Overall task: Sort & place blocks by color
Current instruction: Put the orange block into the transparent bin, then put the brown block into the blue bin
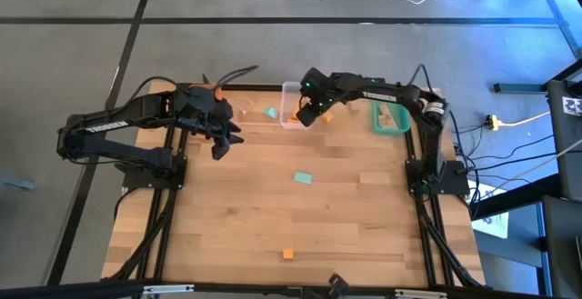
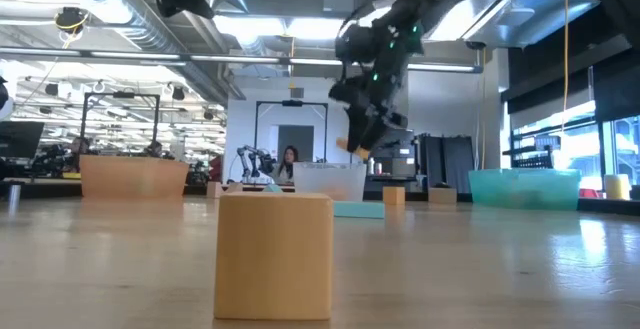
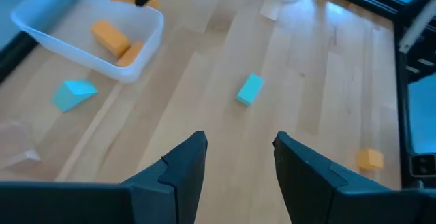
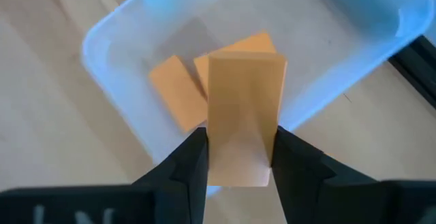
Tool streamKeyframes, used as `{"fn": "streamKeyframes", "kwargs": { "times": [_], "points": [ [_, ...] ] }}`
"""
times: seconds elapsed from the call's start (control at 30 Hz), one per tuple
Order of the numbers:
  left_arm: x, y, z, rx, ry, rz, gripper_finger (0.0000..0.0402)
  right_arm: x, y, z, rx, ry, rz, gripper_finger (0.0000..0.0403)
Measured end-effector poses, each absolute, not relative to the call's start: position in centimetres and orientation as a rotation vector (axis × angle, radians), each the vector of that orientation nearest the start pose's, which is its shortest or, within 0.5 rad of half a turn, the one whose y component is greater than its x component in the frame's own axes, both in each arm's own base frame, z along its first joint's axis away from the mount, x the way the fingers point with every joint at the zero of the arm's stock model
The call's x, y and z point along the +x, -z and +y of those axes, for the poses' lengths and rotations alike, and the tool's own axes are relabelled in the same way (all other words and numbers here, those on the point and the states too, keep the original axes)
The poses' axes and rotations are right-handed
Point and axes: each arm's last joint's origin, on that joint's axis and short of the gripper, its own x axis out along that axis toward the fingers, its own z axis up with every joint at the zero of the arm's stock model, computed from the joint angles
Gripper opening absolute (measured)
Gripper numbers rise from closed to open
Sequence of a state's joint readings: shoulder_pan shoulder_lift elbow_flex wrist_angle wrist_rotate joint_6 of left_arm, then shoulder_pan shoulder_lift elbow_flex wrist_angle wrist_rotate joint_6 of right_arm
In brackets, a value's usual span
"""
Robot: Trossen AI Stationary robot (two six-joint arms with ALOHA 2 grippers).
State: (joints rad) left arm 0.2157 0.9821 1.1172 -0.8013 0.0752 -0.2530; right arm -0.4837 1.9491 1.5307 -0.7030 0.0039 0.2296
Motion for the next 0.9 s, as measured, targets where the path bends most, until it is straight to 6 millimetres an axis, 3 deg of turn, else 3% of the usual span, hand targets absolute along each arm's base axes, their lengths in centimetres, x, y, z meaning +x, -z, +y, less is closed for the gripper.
{"fn": "streamKeyframes", "kwargs": {
  "times": [0.17, 0.47, 0.73, 0.9],
  "points": [
    [18.0, -35.6, 3.8, -0.336, -0.232, 0.639, 0.0163, 36.8, -19.5, -20.1, 0.496, 0.545, 1.049, 0.0126],
    [18.0, -35.6, 3.9, -0.324, -0.266, 0.636, 0.0163, 37.0, -19.1, -20.2, 0.451, 0.519, 1.057, 0.0126],
    [17.8, -35.5, 4.2, -0.33, -0.408, 0.628, 0.0163, 37.0, -19.1, -20.2, 0.455, 0.52, 1.058, 0.0254],
    [17.7, -35.4, 4.4, -0.342, -0.514, 0.618, 0.0163, 37.3, -20.4, -20.4, 0.452, 0.519, 1.045, 0.0292]
  ]
}}
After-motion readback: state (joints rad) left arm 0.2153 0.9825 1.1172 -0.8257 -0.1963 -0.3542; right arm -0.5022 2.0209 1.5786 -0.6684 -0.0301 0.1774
